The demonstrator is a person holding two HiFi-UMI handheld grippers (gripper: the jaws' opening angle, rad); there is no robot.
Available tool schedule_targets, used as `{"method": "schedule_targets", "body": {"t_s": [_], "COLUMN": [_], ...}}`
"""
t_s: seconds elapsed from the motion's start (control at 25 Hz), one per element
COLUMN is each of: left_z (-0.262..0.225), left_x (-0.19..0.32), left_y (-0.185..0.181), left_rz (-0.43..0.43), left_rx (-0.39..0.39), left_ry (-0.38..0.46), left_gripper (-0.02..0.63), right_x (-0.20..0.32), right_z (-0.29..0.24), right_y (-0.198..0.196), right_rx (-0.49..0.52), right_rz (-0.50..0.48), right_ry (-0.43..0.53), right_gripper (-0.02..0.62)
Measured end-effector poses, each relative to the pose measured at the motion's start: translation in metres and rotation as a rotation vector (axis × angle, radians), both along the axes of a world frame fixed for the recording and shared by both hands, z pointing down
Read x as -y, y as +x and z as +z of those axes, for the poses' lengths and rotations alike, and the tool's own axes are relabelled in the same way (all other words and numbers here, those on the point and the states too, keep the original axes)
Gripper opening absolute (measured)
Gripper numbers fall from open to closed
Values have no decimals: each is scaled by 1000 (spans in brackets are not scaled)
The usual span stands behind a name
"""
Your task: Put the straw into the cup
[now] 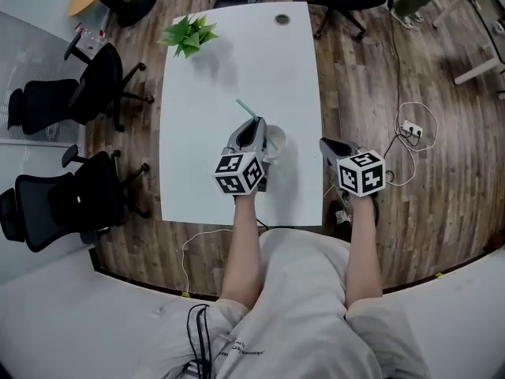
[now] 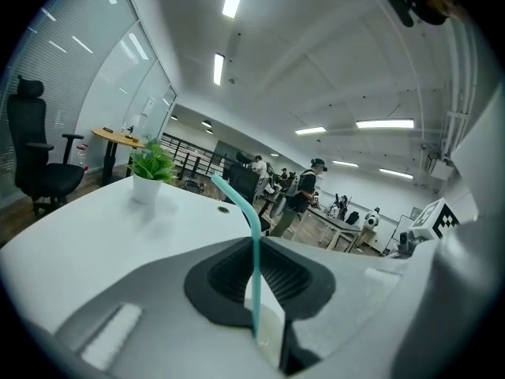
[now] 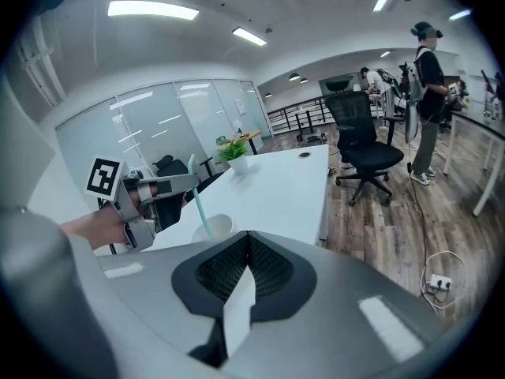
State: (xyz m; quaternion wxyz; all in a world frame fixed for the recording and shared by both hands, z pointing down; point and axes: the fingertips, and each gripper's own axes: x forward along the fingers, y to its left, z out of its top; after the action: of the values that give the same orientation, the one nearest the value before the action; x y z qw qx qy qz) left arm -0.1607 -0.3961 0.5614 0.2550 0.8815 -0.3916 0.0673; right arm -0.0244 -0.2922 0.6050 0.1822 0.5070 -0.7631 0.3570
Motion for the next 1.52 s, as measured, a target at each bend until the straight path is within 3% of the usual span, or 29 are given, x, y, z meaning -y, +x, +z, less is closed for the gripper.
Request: {"method": "schedule_targets", "body": {"t_s": [0.4, 0.8, 0.92, 1.52], "left_z": [21, 37, 43, 60], "left_x": [-13, -26, -28, -45], "left_y": [5, -2, -5, -26], "left_rz": [63, 89, 93, -14], "left_rx": [-1, 131, 165, 238], "left_ry": [-9, 23, 20, -75], "left_gripper": [25, 26, 60, 75], "right_x": [-22, -40, -39, -40], "right_z": [12, 19, 19, 18], "right_y": [-8, -18, -23, -32], "right_rx": [-16, -17, -20, -6], "right_rz": [62, 77, 63, -50], "right_ry": [-24, -34, -27, -12], "right_gripper": [28, 28, 27, 28]}}
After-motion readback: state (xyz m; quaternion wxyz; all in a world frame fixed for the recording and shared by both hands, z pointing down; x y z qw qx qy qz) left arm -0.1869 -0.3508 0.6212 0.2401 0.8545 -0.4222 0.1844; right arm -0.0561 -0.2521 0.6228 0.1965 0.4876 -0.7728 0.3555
